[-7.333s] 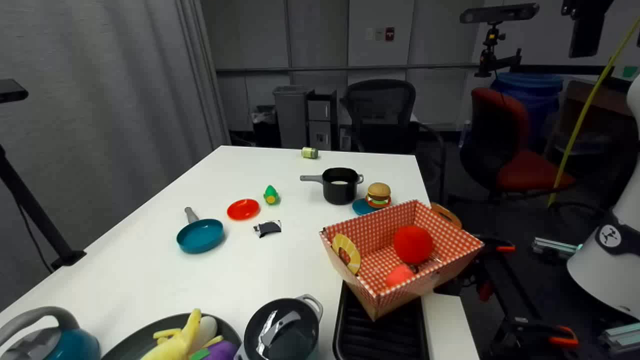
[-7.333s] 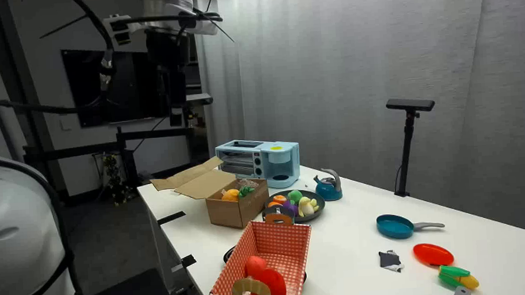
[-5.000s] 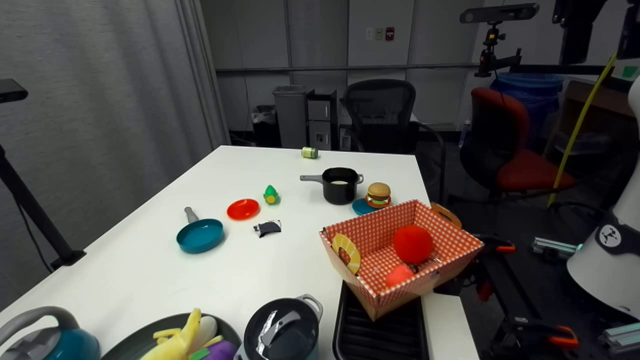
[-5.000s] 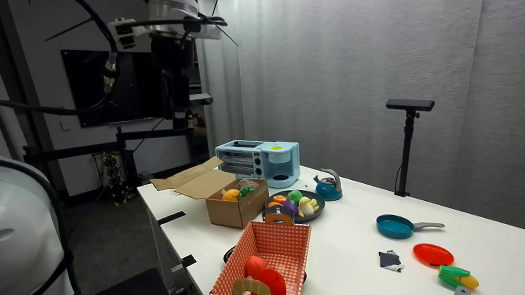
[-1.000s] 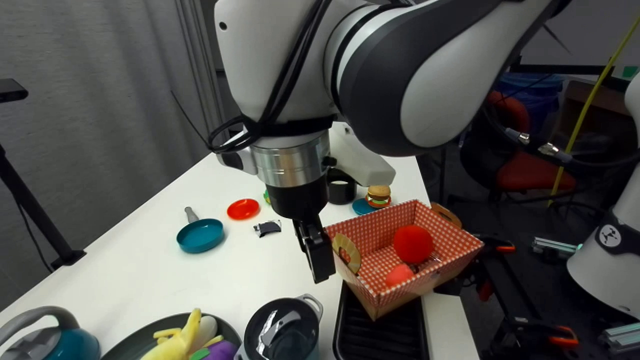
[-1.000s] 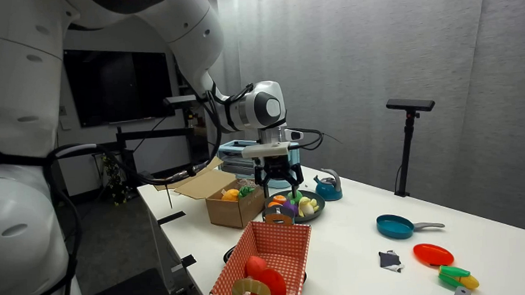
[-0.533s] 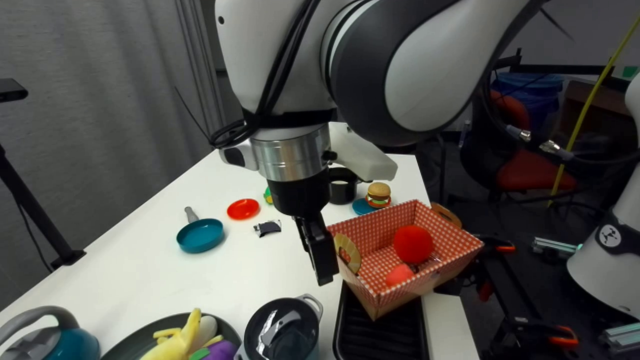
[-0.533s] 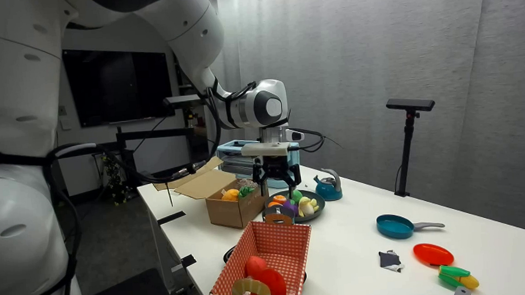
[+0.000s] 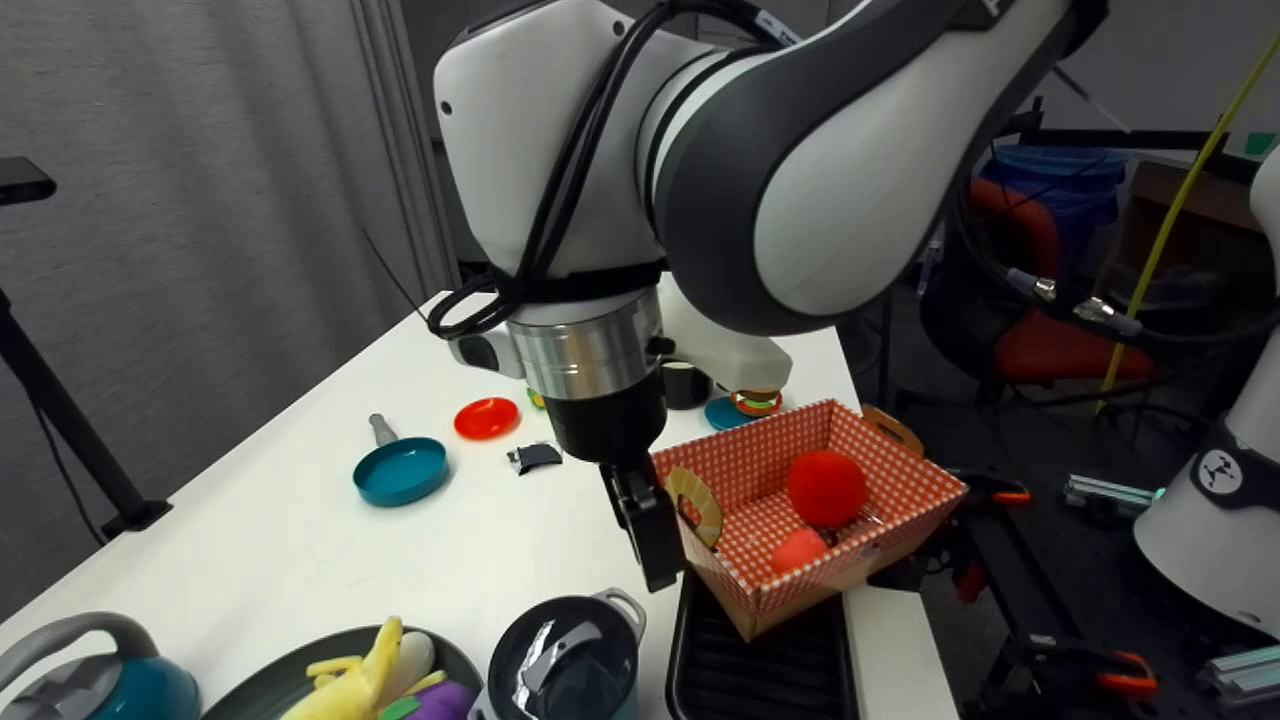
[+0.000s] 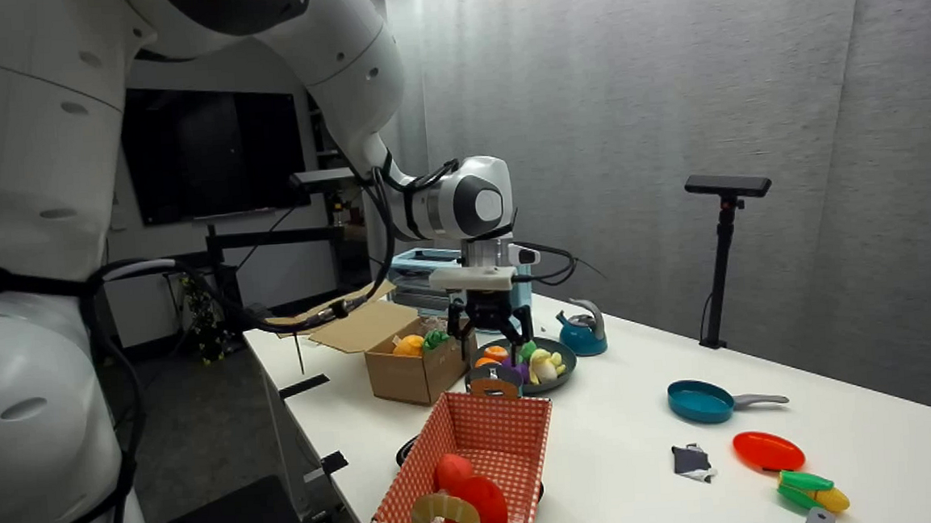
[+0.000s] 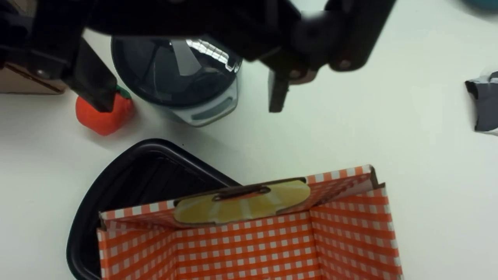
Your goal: Take the lid off the blue pot
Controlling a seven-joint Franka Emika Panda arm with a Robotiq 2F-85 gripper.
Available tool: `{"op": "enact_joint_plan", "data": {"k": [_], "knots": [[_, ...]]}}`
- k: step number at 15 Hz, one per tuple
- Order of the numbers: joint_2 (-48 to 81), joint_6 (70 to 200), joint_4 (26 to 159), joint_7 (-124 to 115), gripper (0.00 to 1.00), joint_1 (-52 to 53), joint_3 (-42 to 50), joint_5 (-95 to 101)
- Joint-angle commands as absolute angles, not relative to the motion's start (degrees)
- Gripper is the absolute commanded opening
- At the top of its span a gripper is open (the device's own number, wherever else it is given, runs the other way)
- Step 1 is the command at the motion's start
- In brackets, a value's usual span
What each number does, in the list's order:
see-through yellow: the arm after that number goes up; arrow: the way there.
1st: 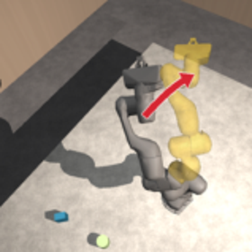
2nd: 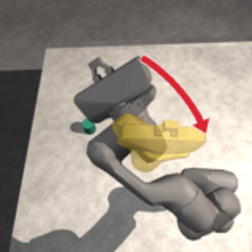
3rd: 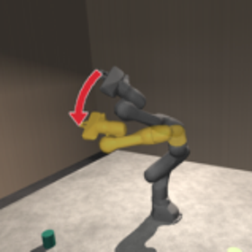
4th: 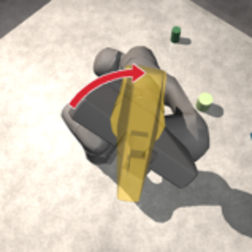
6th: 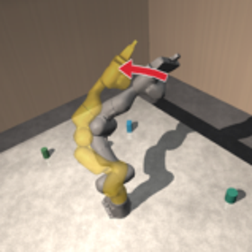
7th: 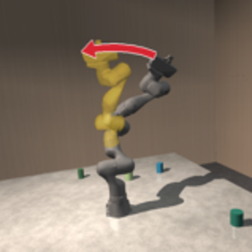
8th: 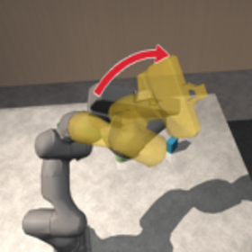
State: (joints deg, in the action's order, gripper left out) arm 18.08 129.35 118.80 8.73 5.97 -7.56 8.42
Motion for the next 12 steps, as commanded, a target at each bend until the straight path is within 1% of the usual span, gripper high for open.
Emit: {"op": "enact_joint_plan", "data": {"k": [1,12], "knots": [[22.21,129.17,115.70,12.52,1.00,5.67,-7.78,7.34],[33.32,128.73,103.17,21.75,1.00,6.41,-10.24,7.89]]}}
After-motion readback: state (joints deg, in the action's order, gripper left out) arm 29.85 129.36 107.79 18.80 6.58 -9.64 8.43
